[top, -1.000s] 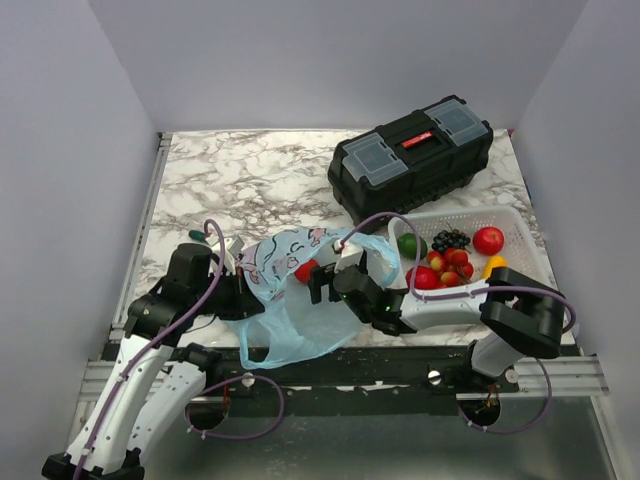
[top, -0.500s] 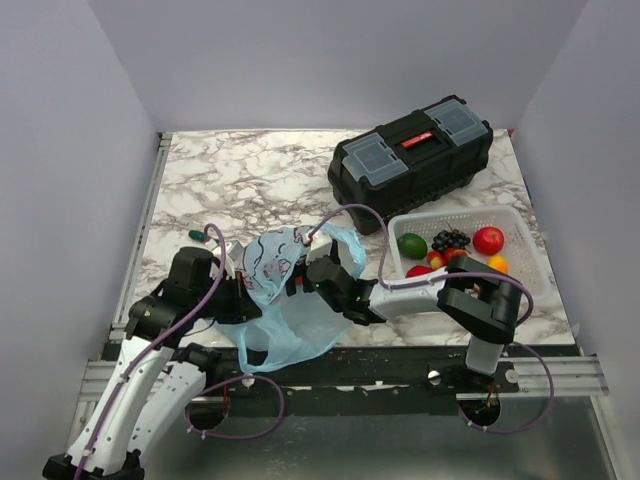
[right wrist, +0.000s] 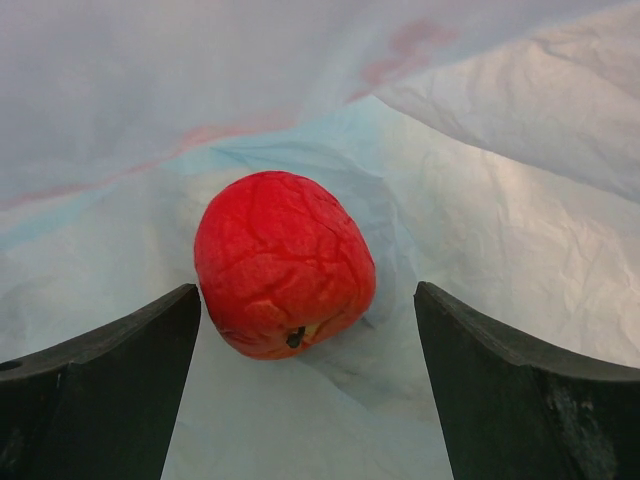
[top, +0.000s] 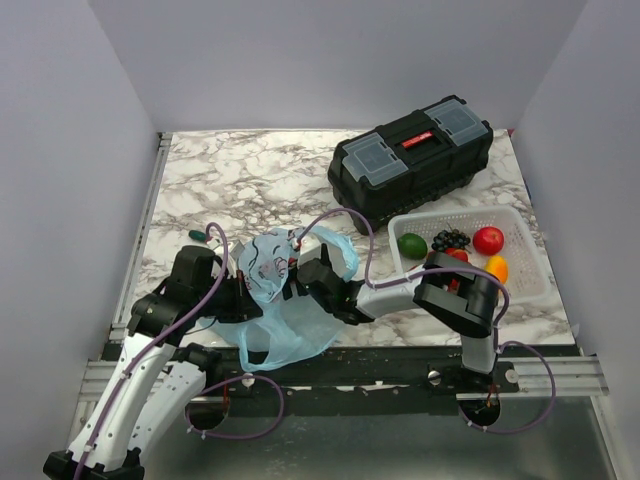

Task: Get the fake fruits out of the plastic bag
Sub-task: Take out the fake fruit from the plastic bag.

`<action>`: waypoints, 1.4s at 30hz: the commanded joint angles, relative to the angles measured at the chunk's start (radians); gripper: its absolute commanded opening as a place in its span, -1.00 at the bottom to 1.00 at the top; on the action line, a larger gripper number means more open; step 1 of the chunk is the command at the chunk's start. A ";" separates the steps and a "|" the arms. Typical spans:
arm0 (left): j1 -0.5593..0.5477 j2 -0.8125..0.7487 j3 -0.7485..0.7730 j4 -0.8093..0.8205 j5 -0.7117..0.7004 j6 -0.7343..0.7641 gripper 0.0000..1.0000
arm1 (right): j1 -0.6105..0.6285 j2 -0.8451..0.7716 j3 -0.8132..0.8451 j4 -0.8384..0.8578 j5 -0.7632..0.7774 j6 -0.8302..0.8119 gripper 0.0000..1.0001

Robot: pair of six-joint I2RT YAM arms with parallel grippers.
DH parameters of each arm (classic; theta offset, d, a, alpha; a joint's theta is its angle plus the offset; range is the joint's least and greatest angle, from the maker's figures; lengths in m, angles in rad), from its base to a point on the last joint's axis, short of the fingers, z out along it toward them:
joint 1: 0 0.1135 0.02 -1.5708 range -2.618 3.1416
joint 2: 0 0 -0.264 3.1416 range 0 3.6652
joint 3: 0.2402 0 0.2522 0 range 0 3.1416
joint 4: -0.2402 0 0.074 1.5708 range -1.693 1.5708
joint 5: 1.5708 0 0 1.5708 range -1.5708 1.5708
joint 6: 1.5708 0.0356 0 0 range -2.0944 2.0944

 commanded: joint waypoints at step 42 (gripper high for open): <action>-0.001 0.014 0.025 0.109 -0.136 -0.127 -1.00 | 0.002 -0.582 -0.240 -0.176 -0.375 0.072 -0.99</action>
